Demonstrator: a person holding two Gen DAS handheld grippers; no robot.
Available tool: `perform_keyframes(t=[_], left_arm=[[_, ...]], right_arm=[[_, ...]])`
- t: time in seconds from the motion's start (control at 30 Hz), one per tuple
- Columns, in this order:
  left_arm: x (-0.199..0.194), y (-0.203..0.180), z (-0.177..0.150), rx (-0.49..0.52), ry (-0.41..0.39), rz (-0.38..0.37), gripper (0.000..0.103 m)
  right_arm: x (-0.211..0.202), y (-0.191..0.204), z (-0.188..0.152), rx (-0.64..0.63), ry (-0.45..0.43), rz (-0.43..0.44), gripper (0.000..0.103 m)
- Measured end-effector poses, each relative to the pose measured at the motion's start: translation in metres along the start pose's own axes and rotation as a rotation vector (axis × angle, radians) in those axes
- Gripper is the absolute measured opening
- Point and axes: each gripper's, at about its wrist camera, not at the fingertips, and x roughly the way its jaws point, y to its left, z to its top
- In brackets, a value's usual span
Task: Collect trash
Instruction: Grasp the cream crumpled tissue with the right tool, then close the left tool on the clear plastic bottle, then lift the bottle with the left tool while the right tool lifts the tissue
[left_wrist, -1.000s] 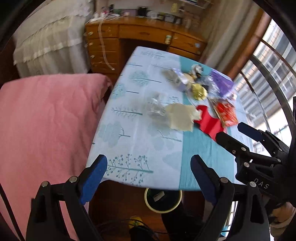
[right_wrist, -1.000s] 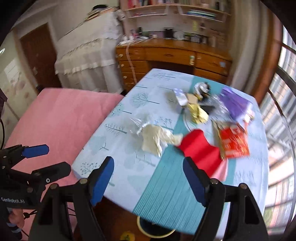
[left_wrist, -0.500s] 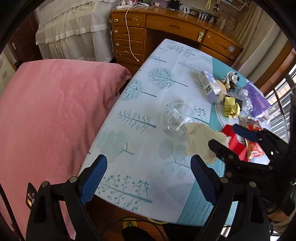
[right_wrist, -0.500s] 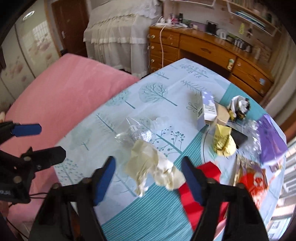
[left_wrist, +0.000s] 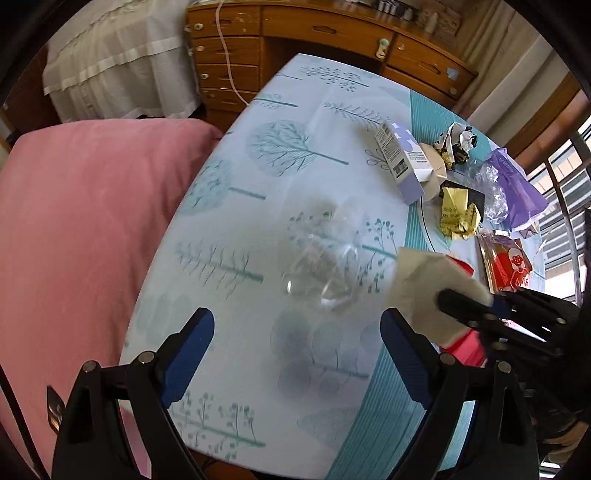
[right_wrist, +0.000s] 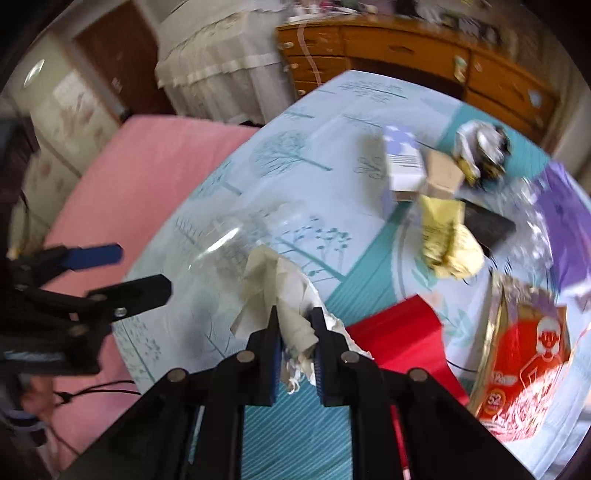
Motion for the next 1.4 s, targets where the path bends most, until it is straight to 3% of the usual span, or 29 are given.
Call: perform_keyframes(t=[0.23,0.47,0.53,0.6,0.7,0.77,0.83,0.87,1.4], left_arm=[[0.043,0.004,0.037,0.061,0.094,-0.043,0.09],[0.085,0.022,0.05,-0.007,0.199,-0.151,0.089],[0.093,0.024,0.05,-0.021,0.209,-0.156,0.083],[0.101,0.023,0.049,-0.021,0.233,-0.163,0.066],[0.103,0.015,0.047,0.008,0.229,-0.162,0.056],[0.104,0.009,0.046,0.023,0.229,-0.161,0.054],[0.1,0.002,0.044,0.041,0.217,-0.156,0.032],[0.101,0.0,0.042,0.04,0.221,-0.164,0.016],[0.065,-0.012,-0.004,0.051,0.142,-0.182,0.009]], right_arm=[[-0.015,-0.023,0.008,0.071,-0.03,0.041,0.013],[-0.013,-0.024,0.004,0.068,-0.012,0.058,0.013],[-0.012,-0.025,0.002,0.068,-0.004,0.059,0.013],[-0.012,-0.026,-0.001,0.071,0.001,0.06,0.013],[-0.013,-0.028,-0.002,0.082,0.007,0.065,0.013],[-0.014,-0.029,-0.004,0.089,0.007,0.065,0.013],[-0.014,-0.03,-0.005,0.091,0.008,0.065,0.013],[-0.014,-0.03,-0.006,0.091,0.009,0.064,0.013],[-0.019,-0.024,-0.015,0.109,0.004,0.083,0.013]])
